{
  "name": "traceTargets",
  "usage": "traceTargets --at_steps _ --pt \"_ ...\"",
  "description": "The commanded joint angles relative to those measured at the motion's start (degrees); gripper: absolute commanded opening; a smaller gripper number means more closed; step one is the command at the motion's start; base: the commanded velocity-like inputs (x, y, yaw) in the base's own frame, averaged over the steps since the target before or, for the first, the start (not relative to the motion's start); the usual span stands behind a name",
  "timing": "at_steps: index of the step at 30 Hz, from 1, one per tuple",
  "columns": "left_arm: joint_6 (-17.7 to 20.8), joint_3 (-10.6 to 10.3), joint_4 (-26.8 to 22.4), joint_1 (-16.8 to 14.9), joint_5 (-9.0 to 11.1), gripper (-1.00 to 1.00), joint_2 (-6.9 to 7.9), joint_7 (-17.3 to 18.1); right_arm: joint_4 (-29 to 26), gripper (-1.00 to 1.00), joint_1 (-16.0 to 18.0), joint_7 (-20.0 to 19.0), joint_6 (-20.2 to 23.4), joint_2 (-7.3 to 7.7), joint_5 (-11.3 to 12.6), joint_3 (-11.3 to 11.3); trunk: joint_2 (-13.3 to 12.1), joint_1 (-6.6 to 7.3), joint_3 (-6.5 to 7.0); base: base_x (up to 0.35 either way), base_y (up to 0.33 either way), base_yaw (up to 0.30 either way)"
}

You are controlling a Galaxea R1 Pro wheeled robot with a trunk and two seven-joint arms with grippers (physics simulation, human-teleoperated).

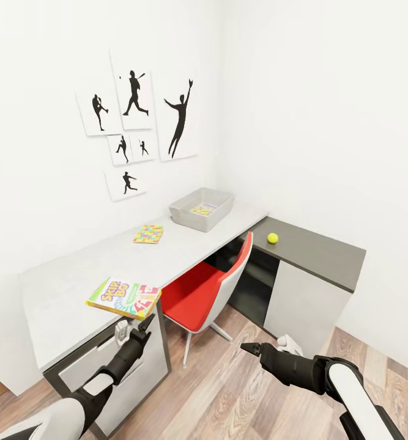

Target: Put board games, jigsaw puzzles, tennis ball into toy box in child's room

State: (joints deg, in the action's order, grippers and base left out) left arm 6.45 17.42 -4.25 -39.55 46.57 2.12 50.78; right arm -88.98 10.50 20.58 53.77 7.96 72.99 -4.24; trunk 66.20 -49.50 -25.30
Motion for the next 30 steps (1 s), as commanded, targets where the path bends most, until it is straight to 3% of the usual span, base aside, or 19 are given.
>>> traceTargets --at_steps 1,19,23,27,30 --pt "0.58 0.48 0.03 -0.03 -0.08 1.00 0.00 0.22 -0.06 1.00 0.04 0.60 0.02 0.04 0.58 -0.07 0.04 0.00 -0.06 0.000 0.000 0.000" --pt "1.22 2.13 -0.05 -0.03 -0.23 1.00 -0.69 0.31 -0.06 1.00 0.05 0.60 0.02 0.04 0.58 -0.07 0.04 0.00 -0.06 0.000 0.000 0.000" --pt "1.09 2.17 -0.09 -0.06 -0.19 1.00 -1.93 0.08 -0.06 1.00 0.05 0.60 -0.01 0.04 0.58 -0.07 0.04 0.00 -0.06 0.000 0.000 0.000" --pt "0.64 2.18 -1.09 -0.19 -0.19 1.00 -4.30 -1.15 -0.06 1.00 0.04 0.60 0.01 0.04 0.58 -0.05 0.04 0.00 -0.06 0.000 0.000 0.000" --pt "0.76 2.80 -2.11 -0.45 -0.12 1.00 -4.91 -2.33 0.10 1.00 0.09 0.60 0.02 0.04 0.58 -0.06 0.04 0.00 -0.06 0.000 0.000 0.000"
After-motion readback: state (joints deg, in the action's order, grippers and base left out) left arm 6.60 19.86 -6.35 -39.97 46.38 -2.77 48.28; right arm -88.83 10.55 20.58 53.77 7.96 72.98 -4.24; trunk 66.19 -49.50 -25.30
